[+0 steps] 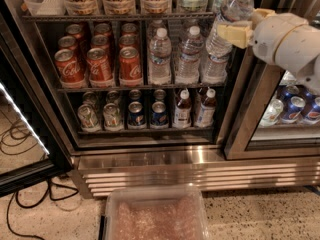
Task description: Pick water bottle from middle shelf of fridge
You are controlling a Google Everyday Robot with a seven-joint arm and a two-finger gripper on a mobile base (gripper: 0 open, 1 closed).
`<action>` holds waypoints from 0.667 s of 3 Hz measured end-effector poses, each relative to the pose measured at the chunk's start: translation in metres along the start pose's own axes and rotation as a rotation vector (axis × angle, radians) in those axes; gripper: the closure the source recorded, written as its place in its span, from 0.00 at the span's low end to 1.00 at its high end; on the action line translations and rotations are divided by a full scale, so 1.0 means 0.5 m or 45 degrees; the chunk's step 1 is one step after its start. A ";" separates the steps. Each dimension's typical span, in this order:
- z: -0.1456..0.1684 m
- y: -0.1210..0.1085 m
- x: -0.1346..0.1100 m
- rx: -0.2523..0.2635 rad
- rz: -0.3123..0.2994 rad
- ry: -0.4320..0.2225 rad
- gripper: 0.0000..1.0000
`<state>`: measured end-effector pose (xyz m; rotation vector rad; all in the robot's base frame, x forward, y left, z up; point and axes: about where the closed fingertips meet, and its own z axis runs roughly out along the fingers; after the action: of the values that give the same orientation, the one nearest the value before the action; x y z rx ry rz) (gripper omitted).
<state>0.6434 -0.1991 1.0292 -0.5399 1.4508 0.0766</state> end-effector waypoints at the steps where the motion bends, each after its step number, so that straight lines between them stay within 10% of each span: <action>1: -0.014 -0.038 -0.025 -0.092 0.017 0.009 1.00; 2: -0.015 -0.038 -0.025 -0.103 0.017 0.013 1.00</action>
Offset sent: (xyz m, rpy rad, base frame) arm -0.0007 -0.0156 0.0169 0.0014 0.0231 0.0562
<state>0.6420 -0.2155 1.0467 -0.5973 1.4664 0.1440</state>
